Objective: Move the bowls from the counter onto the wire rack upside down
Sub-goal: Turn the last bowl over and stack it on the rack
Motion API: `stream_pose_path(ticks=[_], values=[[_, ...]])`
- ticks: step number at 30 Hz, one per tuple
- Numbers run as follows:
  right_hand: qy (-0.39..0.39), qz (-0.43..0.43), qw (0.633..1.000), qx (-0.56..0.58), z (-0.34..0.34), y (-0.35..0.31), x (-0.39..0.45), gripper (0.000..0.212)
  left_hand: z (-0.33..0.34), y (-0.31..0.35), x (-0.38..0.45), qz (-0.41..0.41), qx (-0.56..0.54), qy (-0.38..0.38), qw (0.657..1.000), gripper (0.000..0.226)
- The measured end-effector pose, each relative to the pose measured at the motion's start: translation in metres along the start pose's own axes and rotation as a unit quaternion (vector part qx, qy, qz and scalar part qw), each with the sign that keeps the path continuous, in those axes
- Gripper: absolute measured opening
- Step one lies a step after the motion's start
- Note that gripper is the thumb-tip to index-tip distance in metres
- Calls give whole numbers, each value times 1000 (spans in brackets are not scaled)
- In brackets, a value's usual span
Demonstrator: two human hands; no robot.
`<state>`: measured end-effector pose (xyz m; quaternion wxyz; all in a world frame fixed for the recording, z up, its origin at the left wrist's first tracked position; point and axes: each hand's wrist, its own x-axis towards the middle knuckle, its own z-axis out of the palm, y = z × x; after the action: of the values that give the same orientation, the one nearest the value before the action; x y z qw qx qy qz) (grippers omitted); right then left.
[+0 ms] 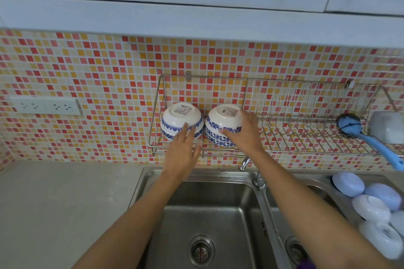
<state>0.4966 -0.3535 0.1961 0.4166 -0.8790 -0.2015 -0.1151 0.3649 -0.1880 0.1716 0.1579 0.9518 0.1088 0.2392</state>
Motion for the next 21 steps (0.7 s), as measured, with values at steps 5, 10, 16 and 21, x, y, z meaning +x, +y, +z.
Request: stream_pose_path(ticks=[5,10,16,21], values=[[-9,-33,996,-82,3,-1,-5,91,-9,-22,38,-106,-7,-9,994,71],[15,-14,996,-83,6,-4,-7,87,-7,-41,61,-95,-54,-29,994,75],[59,11,994,-88,7,-8,-10,80,-2,-54,66,-52,-90,-41,994,73],[50,10,993,-103,8,-9,-11,81,4,-57,67,-50,-90,-43,994,73]])
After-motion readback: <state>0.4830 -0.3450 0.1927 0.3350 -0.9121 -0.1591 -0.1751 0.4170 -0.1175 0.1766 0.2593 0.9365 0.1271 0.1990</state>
